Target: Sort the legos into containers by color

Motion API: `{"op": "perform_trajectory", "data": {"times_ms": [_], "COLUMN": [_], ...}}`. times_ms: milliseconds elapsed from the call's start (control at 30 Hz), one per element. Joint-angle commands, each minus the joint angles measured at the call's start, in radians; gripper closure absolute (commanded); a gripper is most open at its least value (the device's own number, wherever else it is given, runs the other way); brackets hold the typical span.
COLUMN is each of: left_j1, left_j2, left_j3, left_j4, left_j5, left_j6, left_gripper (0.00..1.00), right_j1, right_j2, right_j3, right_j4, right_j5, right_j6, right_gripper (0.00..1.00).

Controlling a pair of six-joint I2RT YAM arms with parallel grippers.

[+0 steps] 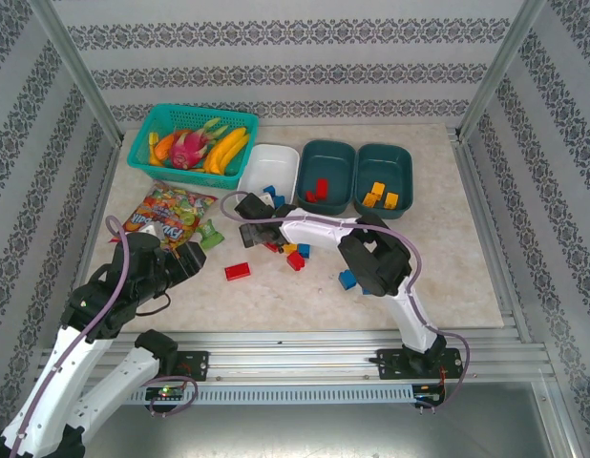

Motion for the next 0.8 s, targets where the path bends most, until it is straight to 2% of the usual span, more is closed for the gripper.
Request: {"op": "perform_trajectory", "data": {"times_ms": [0,433,767], "left_j1": [-0.008,-0.008,-0.008], "left_j2": [-0.005,-0.005,-0.005], "left_j3": [0.026,0.032,0.032], "left_j4": [-0.038,-0.023,-0.013], "left_j5": [-0.001,0.009,0.014], "left_j6": [-0.004,-0.005,0.003], "left_gripper": [0.26,0.27,0.26], "right_j1": [-0.004,-0.025,-0.017], "right_j2": [0.035,0.092,0.085], "right_j3": [0.05,0.088,0.1], "right_j4": [-0.014,-0.008,-0.033], "right_j5": [0.013,0.012,-0.002], "right_j6": [0.028,0.052,0.067], "right_gripper": [0.02,0.17,0.46]}}
